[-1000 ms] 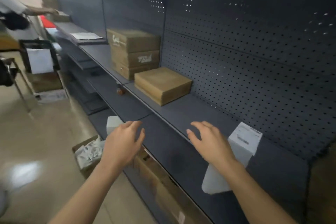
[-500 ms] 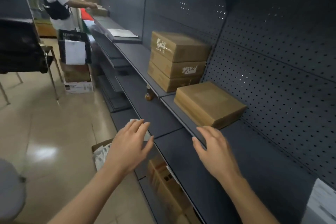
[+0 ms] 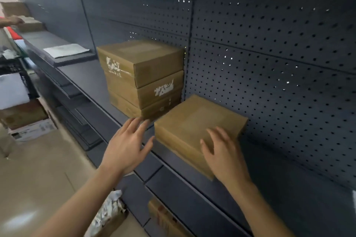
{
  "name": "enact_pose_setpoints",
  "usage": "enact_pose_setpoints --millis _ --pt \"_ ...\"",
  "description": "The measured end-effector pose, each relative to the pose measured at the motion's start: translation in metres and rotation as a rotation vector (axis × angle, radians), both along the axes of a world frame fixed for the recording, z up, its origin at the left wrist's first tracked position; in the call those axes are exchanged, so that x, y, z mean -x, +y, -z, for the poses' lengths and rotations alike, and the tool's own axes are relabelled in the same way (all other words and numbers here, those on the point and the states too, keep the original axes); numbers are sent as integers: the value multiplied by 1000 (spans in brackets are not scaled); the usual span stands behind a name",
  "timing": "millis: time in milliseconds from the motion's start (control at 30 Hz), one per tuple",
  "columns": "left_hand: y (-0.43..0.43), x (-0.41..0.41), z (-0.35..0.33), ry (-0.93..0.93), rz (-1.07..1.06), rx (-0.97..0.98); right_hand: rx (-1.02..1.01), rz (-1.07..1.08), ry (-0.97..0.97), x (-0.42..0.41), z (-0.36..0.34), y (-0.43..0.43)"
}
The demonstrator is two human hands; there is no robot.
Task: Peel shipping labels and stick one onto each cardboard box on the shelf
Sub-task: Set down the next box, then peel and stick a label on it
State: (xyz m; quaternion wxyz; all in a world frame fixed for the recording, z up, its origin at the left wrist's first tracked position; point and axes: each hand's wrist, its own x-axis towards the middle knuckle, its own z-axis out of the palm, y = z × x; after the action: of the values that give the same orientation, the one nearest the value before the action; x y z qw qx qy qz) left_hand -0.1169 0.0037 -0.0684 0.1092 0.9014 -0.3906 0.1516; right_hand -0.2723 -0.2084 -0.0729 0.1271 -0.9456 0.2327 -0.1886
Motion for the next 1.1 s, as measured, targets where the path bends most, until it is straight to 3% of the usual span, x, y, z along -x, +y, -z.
enact_pose_setpoints --millis 167,400,533,767,1100 --pt "-48 -46 8 142 106 50 -61 232 94 -5 12 -18" --pt "-96 -102 26 449 300 26 -518 563 46 -10 20 -6" --pt "-105 -123 32 607 368 21 -613 675 -3 -20 21 5" --pt "-108 -123 33 752 399 127 -634 749 -153 -32 21 21" --pt "-124 -65 30 745 474 243 -526 856 -336 27 13 22"
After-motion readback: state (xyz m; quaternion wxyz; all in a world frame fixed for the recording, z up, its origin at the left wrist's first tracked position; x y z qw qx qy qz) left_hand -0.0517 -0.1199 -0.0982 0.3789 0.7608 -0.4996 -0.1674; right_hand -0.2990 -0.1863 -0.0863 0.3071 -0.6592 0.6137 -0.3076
